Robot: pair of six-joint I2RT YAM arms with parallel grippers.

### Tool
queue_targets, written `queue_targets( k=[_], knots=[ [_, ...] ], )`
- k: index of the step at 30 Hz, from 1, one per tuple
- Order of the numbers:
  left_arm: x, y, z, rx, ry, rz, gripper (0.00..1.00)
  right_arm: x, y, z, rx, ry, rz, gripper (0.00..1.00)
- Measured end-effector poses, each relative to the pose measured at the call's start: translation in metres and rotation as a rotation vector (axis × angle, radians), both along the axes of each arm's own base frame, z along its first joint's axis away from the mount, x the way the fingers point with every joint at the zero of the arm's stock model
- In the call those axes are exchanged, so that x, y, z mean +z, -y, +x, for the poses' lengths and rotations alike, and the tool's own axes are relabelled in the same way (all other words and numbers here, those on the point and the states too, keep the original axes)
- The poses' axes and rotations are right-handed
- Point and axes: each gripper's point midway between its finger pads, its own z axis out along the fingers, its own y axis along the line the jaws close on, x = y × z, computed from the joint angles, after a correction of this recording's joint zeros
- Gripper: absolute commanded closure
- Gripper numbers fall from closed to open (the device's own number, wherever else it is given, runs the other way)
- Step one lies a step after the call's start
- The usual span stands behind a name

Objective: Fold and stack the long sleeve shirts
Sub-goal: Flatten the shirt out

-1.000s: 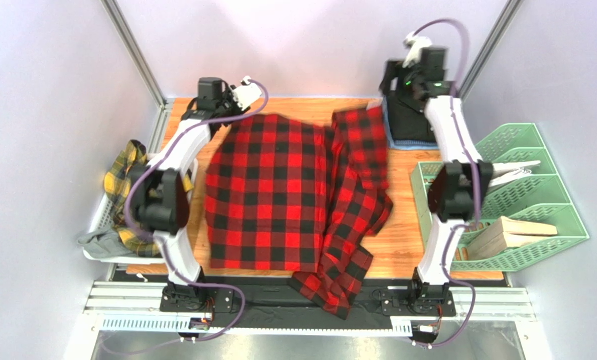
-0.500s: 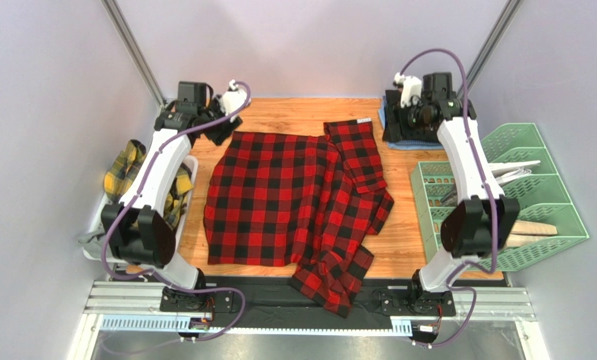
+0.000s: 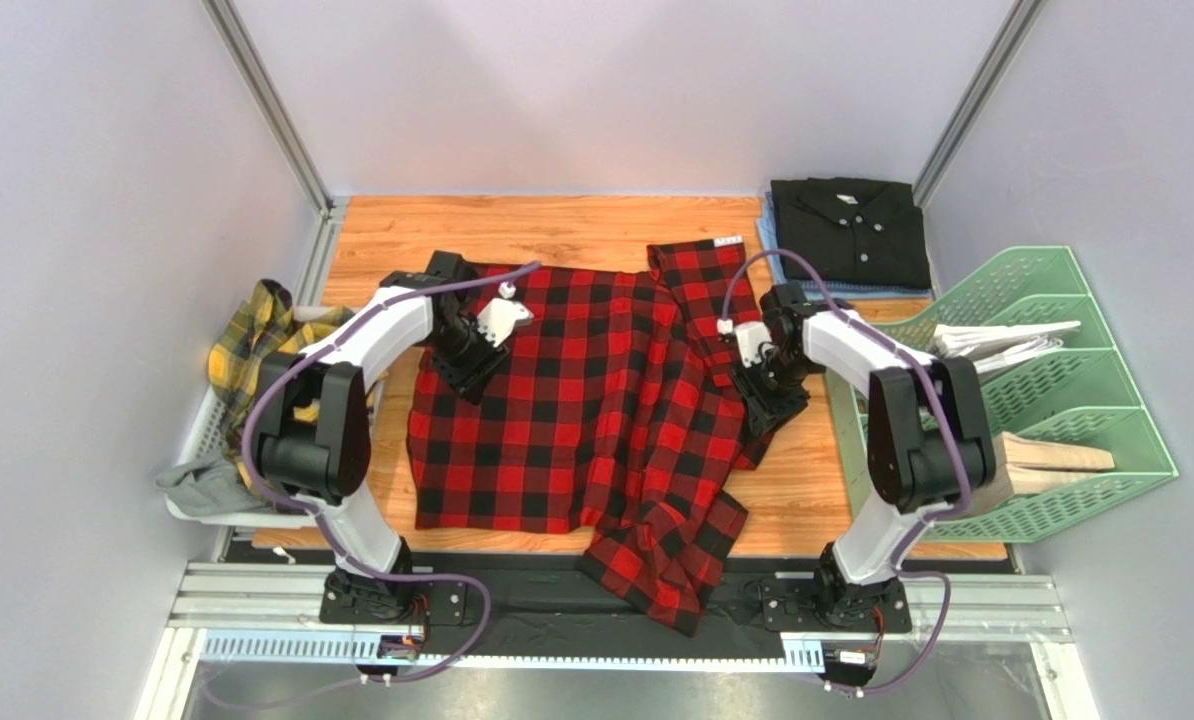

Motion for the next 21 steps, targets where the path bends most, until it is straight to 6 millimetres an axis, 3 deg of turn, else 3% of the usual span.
queue_targets(
  k=[3, 8, 15, 18, 21],
  knots=[
    [-0.017, -0.009, 0.002, 0.02, -0.039, 0.053, 0.53, -0.024, 0.01, 0.006, 0.009, -0.027, -0.078, 0.62],
    [-0.047, -0.029, 0.014, 0.052, -0.115, 0.151, 0.58, -0.024, 0.019, 0.043, 0.019, -0.008, -0.174, 0.64],
    [-0.047, -0.064, 0.065, 0.134, -0.077, 0.239, 0.64, -0.017, 0.048, 0.101, 0.023, 0.077, -0.289, 0.64],
    [-0.044, -0.075, 0.074, 0.153, -0.055, 0.247, 0.6, -0.014, 0.07, 0.106, 0.012, 0.089, -0.314, 0.58],
    [-0.039, -0.076, 0.075, 0.159, -0.043, 0.228, 0.52, -0.002, 0.078, 0.101, 0.004, 0.094, -0.292, 0.53]
  ],
)
